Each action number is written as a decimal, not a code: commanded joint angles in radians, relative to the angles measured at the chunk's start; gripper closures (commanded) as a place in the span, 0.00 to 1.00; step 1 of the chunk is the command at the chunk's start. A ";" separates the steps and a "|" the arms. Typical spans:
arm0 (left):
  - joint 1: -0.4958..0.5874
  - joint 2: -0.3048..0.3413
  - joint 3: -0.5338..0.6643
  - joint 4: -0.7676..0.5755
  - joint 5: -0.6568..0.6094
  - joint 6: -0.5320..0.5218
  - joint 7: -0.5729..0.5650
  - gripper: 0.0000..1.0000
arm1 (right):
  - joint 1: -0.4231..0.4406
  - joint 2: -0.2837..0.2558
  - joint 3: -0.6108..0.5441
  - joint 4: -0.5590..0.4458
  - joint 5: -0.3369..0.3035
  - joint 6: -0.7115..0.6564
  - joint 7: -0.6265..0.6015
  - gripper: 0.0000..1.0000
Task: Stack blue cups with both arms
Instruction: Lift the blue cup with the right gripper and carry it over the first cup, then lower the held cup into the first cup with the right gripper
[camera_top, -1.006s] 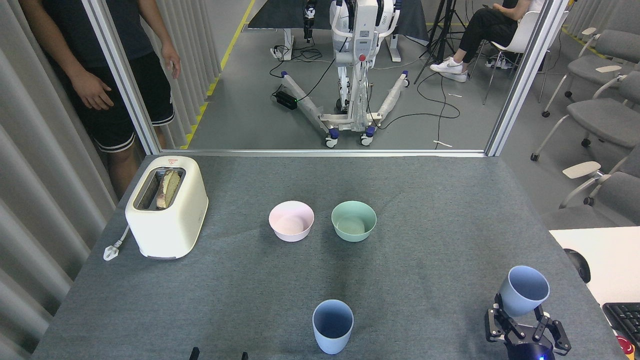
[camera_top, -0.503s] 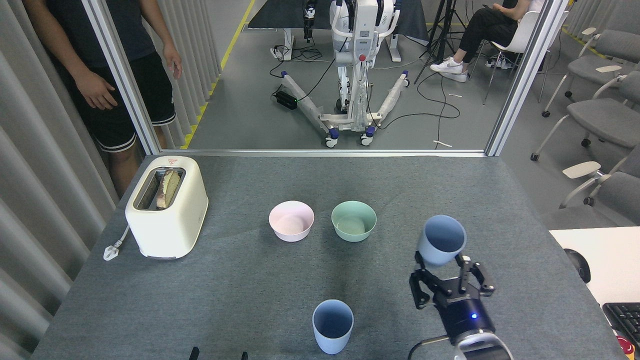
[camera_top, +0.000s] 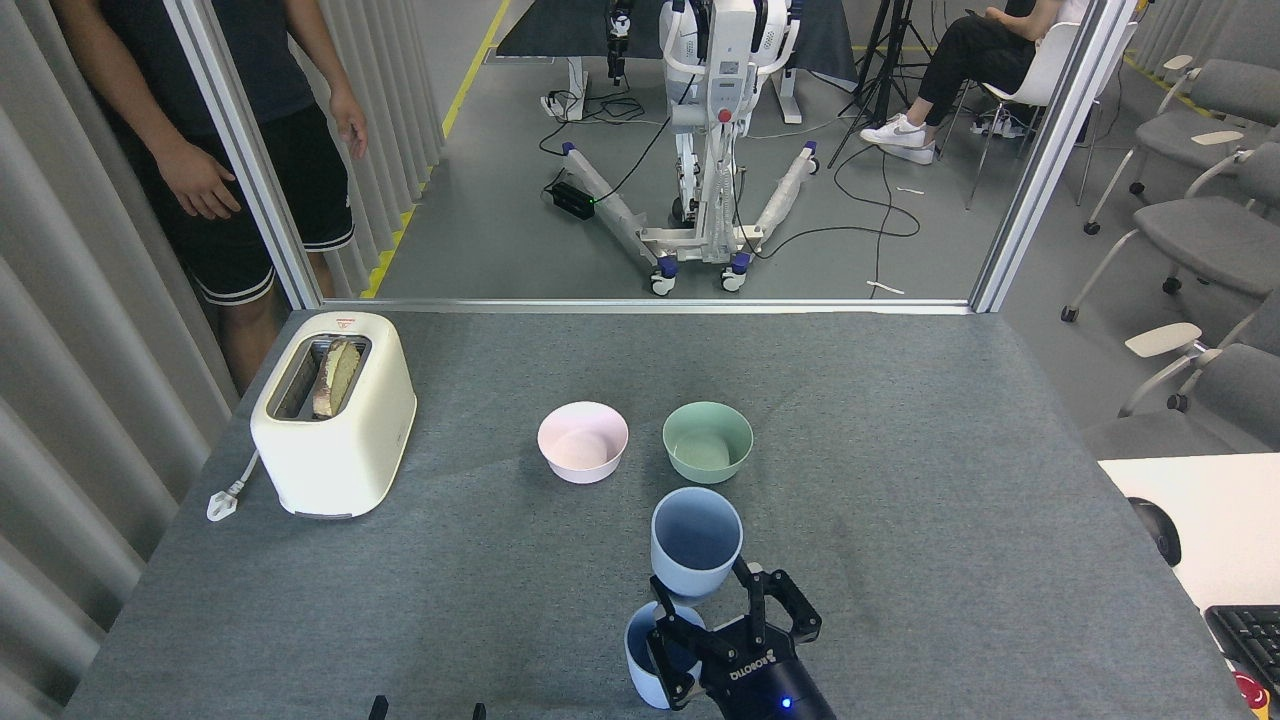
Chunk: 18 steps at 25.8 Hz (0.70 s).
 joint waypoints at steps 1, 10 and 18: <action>-0.002 -0.001 0.001 0.007 0.002 0.000 0.002 0.00 | 0.050 0.021 0.012 -0.003 0.016 0.000 0.001 0.37; -0.002 0.000 0.001 0.008 0.002 -0.002 0.004 0.00 | 0.063 0.061 0.014 0.009 0.021 0.003 0.002 0.37; -0.002 0.000 0.007 0.007 0.003 -0.002 0.004 0.00 | 0.076 0.055 0.014 0.014 0.038 0.001 -0.001 0.36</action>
